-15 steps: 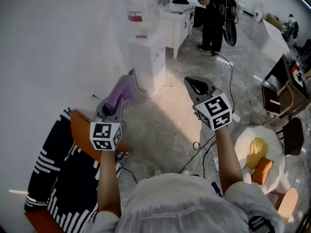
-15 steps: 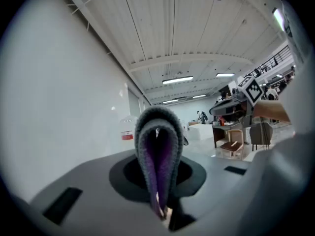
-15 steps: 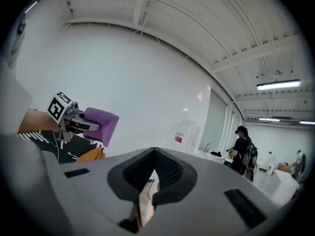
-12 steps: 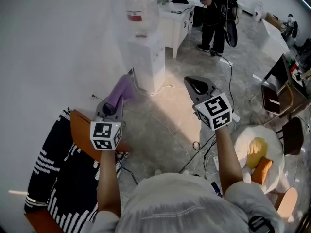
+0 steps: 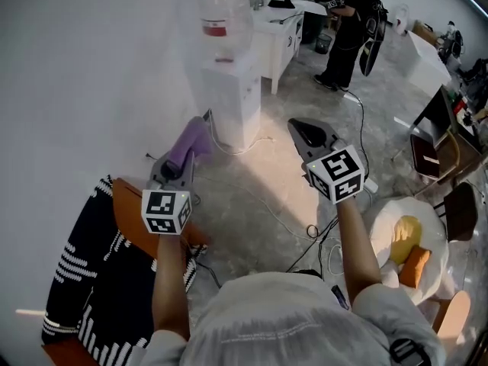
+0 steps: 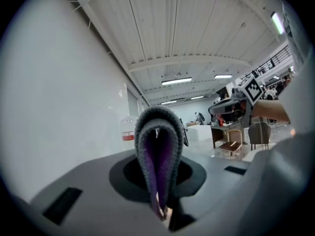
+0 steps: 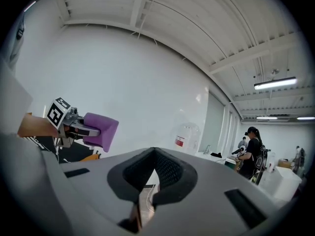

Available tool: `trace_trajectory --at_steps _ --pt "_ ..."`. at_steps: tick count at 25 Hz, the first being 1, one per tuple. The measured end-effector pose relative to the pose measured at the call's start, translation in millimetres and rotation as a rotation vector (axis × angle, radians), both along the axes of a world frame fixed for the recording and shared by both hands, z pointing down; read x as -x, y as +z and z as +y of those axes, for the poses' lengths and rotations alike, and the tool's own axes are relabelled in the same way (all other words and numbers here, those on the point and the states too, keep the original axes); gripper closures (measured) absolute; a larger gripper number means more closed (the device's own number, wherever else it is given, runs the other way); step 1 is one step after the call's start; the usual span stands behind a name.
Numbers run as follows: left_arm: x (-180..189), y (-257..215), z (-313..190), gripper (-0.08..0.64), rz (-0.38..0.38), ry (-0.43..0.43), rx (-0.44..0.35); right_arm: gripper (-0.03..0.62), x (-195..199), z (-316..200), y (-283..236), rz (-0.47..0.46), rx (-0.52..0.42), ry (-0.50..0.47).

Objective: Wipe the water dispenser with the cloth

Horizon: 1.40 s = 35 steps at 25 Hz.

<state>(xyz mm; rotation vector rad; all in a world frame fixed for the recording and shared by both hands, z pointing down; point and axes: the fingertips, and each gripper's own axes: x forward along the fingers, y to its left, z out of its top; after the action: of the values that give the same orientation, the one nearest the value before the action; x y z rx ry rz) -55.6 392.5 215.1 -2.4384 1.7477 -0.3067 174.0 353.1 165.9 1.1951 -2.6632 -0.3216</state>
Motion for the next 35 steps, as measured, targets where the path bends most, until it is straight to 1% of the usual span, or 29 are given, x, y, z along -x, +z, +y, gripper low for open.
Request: trace_trajectory --at_steps 4,8,11,13,16,20,23,26,30,33,35 --pt "19 0 -7 0.506 -0.003 0.011 -0.002 0.583 14 -4 -1 -0.009 0.002 0.022" --pt "37 0 -16 0.506 0.000 -0.001 0.000 0.583 27 -8 0 -0.007 0.004 0.028" --pt "39 -1 -20 0.506 0.002 -0.001 -0.008 0.584 29 -13 1 0.002 0.015 0.026" --pt "41 0 -26 0.506 0.001 0.000 -0.009 0.584 31 -21 0 -0.017 0.030 0.027" --pt "48 11 -37 0.506 0.007 -0.011 0.013 0.584 35 -33 2 -0.038 0.042 0.026" --pt "45 20 -62 0.506 0.018 -0.028 0.029 0.584 30 -57 8 -0.009 0.023 0.017" --pt "36 25 -89 0.506 0.008 -0.031 0.035 0.584 22 -90 10 -0.017 0.019 0.007" --pt "32 29 -128 0.506 -0.001 -0.053 0.043 0.584 16 -132 16 -0.022 0.018 -0.009" --pt "18 35 -191 0.506 -0.002 -0.081 0.060 0.584 -1 -200 27 -0.020 0.021 -0.025" --pt "2 38 -239 0.506 -0.008 -0.102 0.077 0.584 -17 -255 31 -0.014 0.042 -0.054" --pt "-6 38 -269 0.506 0.001 -0.121 0.086 0.584 -29 -291 32 -0.013 0.057 -0.074"
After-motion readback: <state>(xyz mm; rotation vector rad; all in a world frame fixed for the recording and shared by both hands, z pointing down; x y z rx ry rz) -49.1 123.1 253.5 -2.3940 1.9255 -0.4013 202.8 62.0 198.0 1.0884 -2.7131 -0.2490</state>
